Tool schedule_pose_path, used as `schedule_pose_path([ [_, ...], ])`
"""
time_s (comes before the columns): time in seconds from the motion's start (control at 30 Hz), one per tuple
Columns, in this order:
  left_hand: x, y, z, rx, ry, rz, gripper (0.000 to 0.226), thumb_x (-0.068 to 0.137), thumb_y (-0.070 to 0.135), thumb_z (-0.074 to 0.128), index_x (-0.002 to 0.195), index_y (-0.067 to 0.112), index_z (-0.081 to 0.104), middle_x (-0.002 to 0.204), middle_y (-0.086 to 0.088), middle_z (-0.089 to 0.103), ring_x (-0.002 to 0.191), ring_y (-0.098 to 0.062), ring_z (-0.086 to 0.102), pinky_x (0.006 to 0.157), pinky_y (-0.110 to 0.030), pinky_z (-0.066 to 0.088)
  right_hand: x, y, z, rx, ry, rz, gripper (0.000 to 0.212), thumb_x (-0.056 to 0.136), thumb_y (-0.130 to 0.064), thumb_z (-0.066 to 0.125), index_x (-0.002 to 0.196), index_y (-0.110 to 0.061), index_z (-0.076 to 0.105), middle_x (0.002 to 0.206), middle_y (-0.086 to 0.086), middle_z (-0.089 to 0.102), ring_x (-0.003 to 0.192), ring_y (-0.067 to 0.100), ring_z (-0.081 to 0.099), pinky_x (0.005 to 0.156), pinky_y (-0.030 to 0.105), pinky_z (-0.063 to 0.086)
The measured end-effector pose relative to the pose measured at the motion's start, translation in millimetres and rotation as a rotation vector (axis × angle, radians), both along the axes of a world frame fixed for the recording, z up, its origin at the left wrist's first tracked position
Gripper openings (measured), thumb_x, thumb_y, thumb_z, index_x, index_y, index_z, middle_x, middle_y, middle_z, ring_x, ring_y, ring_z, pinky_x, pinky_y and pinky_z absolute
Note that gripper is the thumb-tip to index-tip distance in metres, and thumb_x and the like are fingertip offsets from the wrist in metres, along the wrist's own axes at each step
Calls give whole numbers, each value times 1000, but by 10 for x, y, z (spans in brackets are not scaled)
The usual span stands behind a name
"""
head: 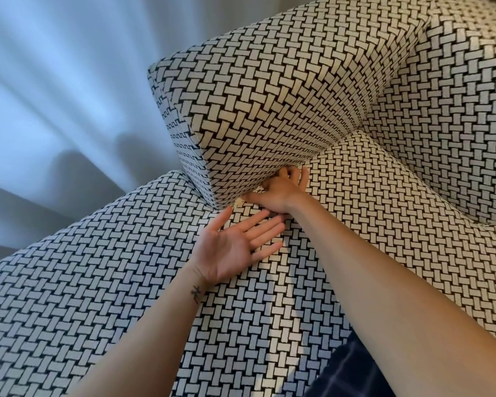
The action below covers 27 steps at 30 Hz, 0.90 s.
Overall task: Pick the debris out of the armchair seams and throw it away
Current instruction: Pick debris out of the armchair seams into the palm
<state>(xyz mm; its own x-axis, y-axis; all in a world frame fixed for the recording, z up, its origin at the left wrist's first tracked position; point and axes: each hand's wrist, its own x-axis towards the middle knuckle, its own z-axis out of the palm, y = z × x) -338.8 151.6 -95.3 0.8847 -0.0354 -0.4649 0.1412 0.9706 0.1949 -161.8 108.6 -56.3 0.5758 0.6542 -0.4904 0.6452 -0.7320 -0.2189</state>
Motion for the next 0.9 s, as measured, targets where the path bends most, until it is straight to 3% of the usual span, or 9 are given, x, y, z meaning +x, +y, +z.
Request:
schedule_pose_path([
  [0.1,-15,1,1,-4,-16,-2,75,106,55,31,156,-1,32,160,-28,36,148,-41,38,122,-58,25,-5,-53,-75,103,3,-23,56,89,-74,46,128,-39,66,164,9,20,153,35,-5,120,53,-20],
  [0.33,-17,14,-31,-21,-48,-20,74,106,55,32,155,0,37,161,-28,34,149,-40,36,124,-58,22,40,-161,-83,218,59,-30,50,95,-66,47,131,-38,66,158,13,30,153,33,-1,118,48,-21],
  [0.57,-11,12,4,-10,-17,-14,73,105,55,34,153,0,41,158,-29,38,147,-41,39,122,-58,25,36,-286,-137,349,5,24,38,98,-58,50,125,-39,69,141,3,52,146,27,19,121,44,-13],
  [0.9,-20,12,-12,5,-54,-25,75,106,56,29,158,3,32,163,-27,30,152,-39,29,126,-57,16,17,-515,-48,378,89,93,41,102,-37,53,142,-40,54,163,-2,33,156,17,8,125,44,-10],
])
